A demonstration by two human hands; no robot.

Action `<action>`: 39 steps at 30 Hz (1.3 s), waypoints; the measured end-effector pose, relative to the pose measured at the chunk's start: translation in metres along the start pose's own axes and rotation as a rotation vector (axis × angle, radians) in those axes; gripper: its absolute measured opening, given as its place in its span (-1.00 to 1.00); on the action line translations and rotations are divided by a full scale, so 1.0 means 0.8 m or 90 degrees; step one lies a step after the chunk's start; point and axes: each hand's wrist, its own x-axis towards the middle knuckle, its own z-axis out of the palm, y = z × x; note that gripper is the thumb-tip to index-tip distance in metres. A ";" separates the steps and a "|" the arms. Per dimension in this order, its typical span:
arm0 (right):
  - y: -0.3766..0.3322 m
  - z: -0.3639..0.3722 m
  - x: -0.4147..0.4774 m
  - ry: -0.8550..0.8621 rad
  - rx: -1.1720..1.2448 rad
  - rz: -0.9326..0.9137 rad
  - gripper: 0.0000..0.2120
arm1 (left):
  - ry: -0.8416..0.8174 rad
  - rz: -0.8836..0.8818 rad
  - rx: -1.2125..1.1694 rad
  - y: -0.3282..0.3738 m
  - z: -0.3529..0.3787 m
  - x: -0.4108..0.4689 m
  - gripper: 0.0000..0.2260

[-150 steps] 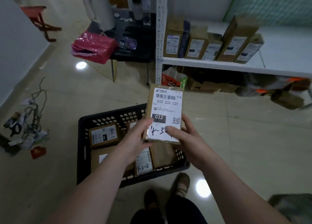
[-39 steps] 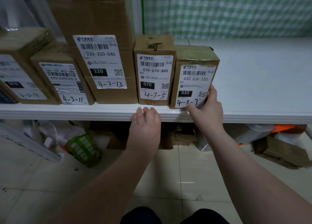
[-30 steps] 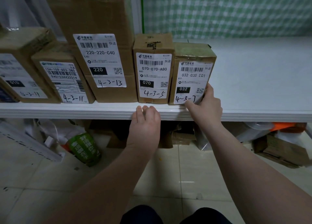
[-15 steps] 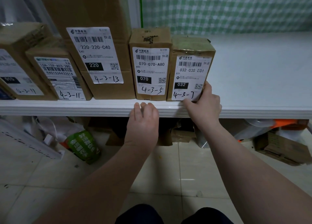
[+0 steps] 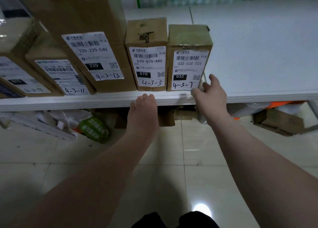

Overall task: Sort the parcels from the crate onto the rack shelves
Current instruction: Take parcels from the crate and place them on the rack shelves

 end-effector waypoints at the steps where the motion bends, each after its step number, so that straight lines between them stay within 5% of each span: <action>1: -0.006 -0.009 -0.009 -0.011 0.016 0.021 -0.36 | -0.032 -0.010 -0.038 -0.002 -0.011 -0.002 -0.46; 4: -0.018 -0.027 -0.049 -0.047 0.001 0.060 -0.51 | -0.152 -0.080 -0.182 -0.003 -0.059 -0.015 -0.59; 20: -0.124 -0.113 -0.350 -0.214 -0.024 0.230 -0.69 | -0.324 -0.227 -0.489 -0.074 -0.274 -0.284 -0.81; 39: -0.093 -0.138 -0.682 -0.237 0.005 0.176 -0.89 | -0.211 -0.454 -0.737 -0.186 -0.296 -0.644 -0.93</action>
